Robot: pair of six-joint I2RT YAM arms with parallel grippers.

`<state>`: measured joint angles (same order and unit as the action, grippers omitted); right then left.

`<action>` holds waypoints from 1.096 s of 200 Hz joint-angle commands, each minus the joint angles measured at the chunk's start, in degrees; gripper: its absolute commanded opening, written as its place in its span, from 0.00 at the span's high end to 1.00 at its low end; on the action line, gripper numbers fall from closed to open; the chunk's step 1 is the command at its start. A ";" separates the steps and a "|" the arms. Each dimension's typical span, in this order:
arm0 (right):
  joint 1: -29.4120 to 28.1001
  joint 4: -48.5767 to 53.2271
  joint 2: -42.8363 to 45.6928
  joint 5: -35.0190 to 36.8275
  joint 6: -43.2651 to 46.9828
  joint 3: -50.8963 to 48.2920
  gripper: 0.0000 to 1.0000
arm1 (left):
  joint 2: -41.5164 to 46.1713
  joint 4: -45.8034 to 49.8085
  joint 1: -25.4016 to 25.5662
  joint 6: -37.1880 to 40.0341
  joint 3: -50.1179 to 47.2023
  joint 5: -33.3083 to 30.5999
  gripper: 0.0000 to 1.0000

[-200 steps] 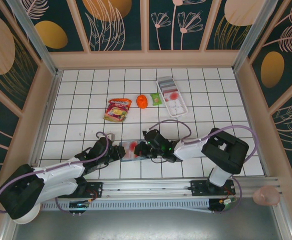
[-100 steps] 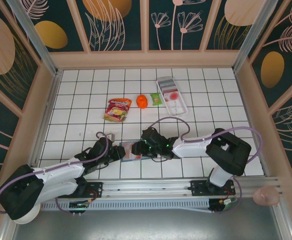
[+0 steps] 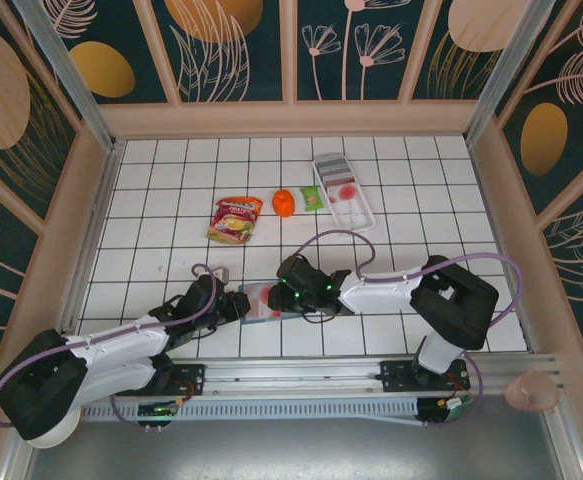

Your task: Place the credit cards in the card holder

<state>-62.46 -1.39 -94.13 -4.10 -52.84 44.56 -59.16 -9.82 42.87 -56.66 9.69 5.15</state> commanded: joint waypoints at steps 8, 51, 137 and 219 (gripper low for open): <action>-1.08 0.25 -1.75 1.13 0.20 2.67 0.65 | 0.31 1.13 0.37 -0.28 -1.17 0.28 0.76; -1.79 0.27 -3.98 1.02 0.62 5.36 0.72 | 0.31 1.04 0.37 -0.20 -1.37 0.39 0.76; -1.82 8.26 -2.87 7.35 2.82 8.24 0.62 | 2.39 3.67 0.33 0.15 -1.16 -1.37 0.76; -2.40 6.11 -7.08 5.31 2.09 9.61 0.66 | 2.13 3.60 0.37 0.02 -0.91 -1.38 0.76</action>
<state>-64.18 4.97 -98.80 0.58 -50.89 52.73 -56.60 -7.22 42.87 -56.66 9.30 4.03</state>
